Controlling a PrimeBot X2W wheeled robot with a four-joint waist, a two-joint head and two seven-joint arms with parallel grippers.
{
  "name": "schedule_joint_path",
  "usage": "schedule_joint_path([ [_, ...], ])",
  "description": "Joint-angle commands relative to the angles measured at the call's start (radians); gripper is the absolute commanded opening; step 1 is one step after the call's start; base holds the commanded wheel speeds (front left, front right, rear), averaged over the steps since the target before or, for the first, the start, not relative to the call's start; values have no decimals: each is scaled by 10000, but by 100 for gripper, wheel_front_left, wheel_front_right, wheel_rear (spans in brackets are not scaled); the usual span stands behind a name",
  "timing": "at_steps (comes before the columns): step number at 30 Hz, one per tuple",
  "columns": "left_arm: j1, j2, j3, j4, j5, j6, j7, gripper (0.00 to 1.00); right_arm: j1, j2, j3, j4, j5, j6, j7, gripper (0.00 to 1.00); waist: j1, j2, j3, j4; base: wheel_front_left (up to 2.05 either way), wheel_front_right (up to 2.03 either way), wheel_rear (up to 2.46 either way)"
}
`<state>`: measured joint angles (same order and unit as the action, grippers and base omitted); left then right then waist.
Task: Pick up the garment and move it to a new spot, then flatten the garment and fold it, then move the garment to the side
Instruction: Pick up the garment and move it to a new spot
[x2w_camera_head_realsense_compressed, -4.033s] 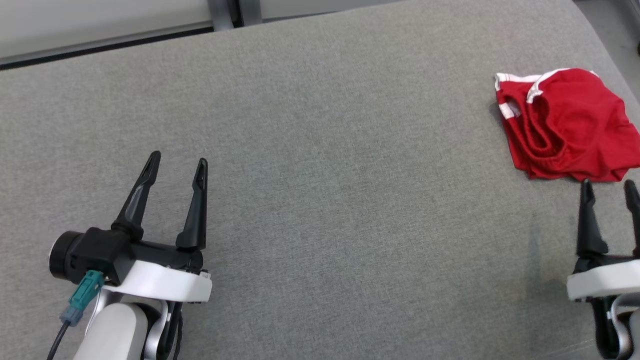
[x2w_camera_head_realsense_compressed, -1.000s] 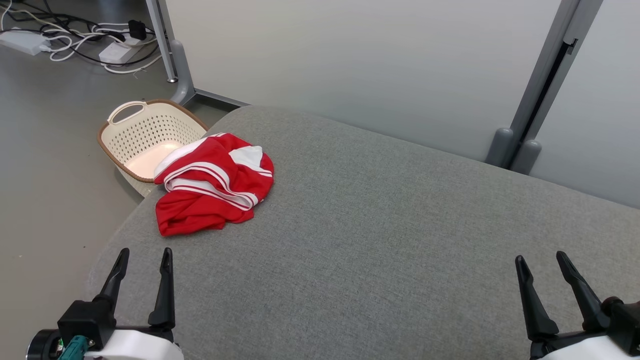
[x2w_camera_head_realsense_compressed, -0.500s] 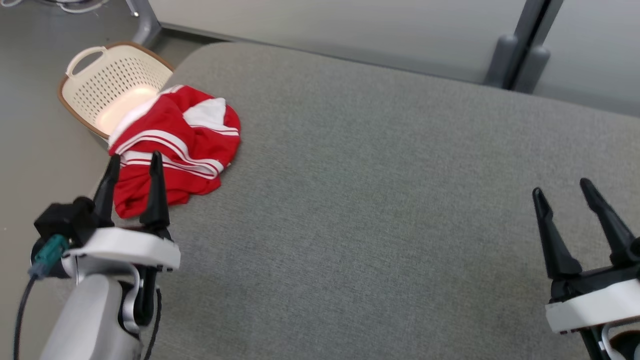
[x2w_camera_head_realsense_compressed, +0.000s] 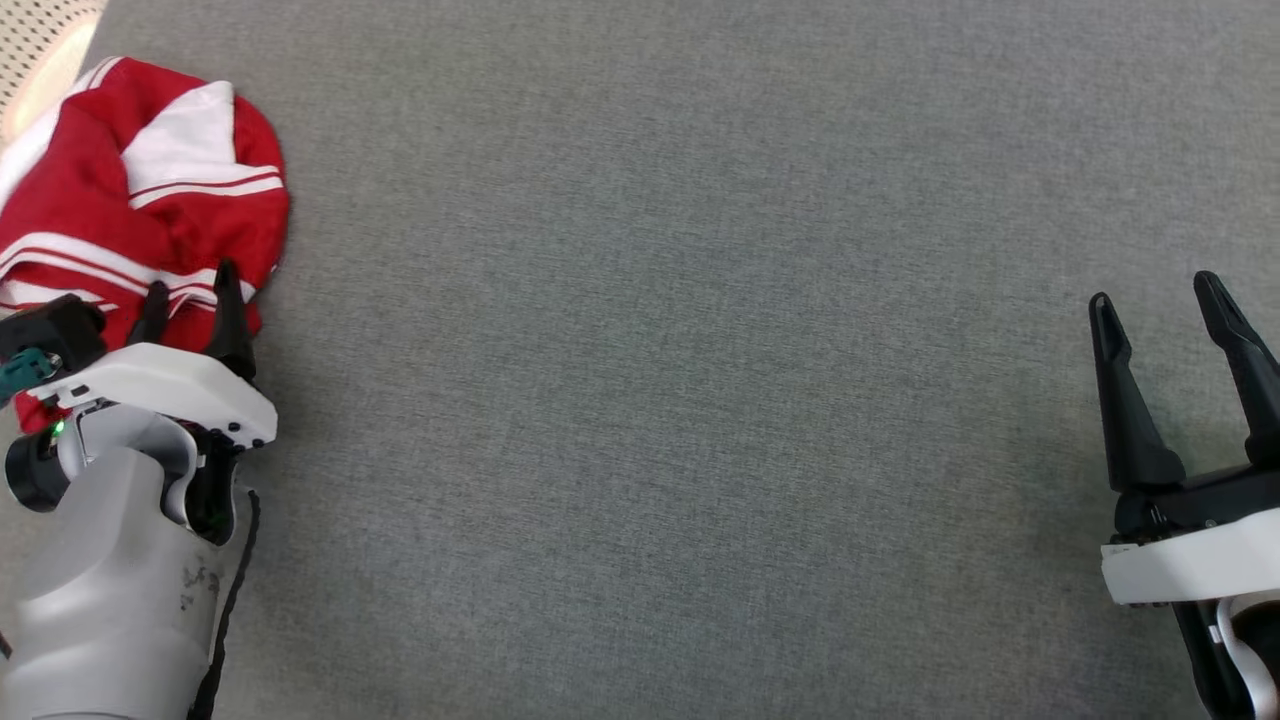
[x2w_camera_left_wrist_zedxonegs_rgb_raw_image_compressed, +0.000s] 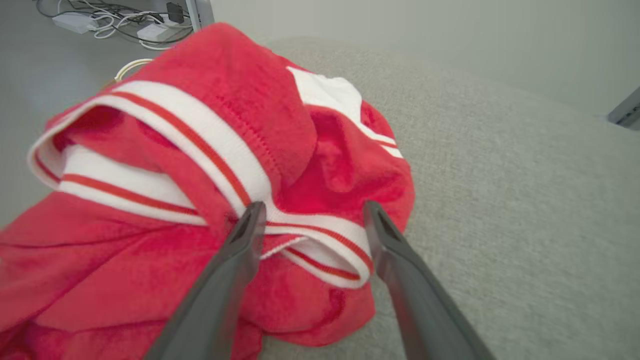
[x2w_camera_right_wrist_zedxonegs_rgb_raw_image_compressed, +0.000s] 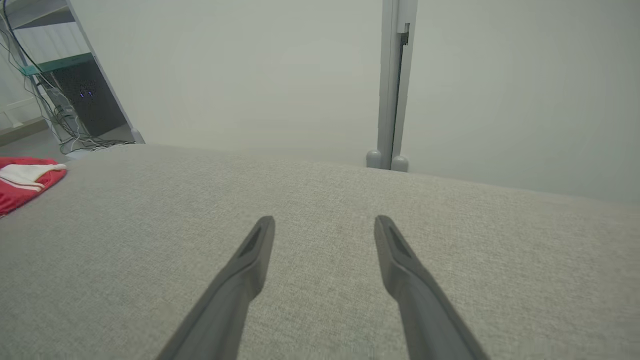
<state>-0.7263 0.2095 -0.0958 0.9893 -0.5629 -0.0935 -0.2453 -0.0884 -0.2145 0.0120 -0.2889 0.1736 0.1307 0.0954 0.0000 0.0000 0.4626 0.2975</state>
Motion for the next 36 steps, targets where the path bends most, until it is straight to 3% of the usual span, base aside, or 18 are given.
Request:
schedule_joint_path([
  [1, -380, 156, 89, 703, -178, -86, 139, 100, -186, 33, 40, 44, -73, -1, -116, 100, 0, 0, 251, -288, 0, 0, 0],
  [4, -562, 215, 96, 1275, -236, -138, 125, 100, -235, 63, 66, 124, -58, -1, -166, 100, 0, 0, 232, -342, 0, 0, 0],
  [5, -621, 232, 74, 1480, -266, -185, 121, 46, -254, 68, 73, 168, -37, -1, -176, 100, 0, 0, 217, -360, 0, 0, 0],
  [6, -675, 271, 35, 1605, -228, -189, 81, 0, -282, 72, 72, 228, -22, -1, -228, 100, 0, 0, 171, -373, 0, 0, 0],
  [11, -707, 529, 26, 1248, 86, -261, -191, 0, -98, 161, -76, 397, -28, -2, -443, 100, 0, 0, -324, -384, 0, 0, 0],
  [19, 874, 810, 1017, -2396, 1329, 299, -205, 0, 316, 342, -87, 743, 57, -2, -697, 100, 0, 0, -1787, -580, 0, 0, 0],
  [23, 2153, 647, 1192, -4299, 2061, 594, -205, 0, 587, 350, 36, 1006, 189, -2, -787, 100, 0, 0, -2652, -784, 0, 0, 0],
  [24, 2888, 381, 1138, -5135, 2267, 748, -204, 0, 809, 384, 85, 1121, 278, -2, -841, 100, 0, 0, -3126, -894, 0, 0, 0],
  [28, 4355, 58, 903, -6521, 2529, 940, -206, 0, 1257, 490, 152, 1227, 449, -1, -848, 100, 0, 0, -3849, -1230, 0, 0, 0],
  [36, 6744, -250, 346, -9086, 2696, 1365, 831, 0, 1604, 514, 415, 1089, 646, -2, -720, 100, 0, 0, -4379, -2149, 0, 0, 0],
])
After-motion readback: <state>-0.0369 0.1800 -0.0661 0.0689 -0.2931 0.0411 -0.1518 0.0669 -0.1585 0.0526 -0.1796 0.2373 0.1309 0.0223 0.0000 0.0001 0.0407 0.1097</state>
